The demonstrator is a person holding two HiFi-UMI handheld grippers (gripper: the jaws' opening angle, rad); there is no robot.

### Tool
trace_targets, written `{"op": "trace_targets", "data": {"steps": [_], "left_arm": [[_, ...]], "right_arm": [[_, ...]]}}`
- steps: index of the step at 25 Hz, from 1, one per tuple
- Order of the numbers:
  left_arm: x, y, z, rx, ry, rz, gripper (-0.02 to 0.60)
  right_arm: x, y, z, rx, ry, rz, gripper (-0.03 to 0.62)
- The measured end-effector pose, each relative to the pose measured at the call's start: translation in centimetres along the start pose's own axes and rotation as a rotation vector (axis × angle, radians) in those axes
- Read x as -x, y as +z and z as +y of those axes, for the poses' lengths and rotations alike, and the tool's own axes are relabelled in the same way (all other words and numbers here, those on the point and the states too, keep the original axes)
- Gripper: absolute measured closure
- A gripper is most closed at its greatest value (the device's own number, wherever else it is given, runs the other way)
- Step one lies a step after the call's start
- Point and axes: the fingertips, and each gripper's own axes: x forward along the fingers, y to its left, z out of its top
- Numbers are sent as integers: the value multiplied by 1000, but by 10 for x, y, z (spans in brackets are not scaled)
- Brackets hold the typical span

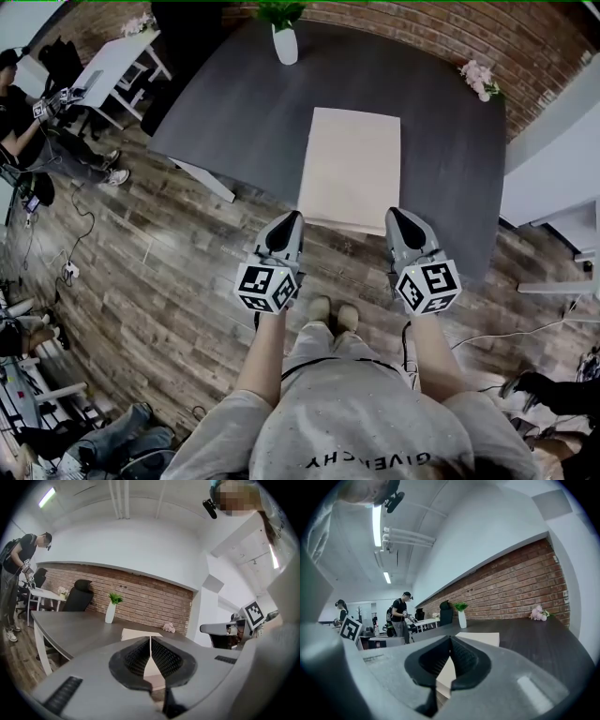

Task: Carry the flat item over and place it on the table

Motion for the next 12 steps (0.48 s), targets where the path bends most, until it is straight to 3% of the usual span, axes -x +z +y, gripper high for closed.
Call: {"op": "trace_targets", "data": {"steps": [12], "left_arm": [[6, 33, -1, -36, 20, -29, 575]], "right_arm": [[5, 25, 2, 21, 0, -34, 595]]}}
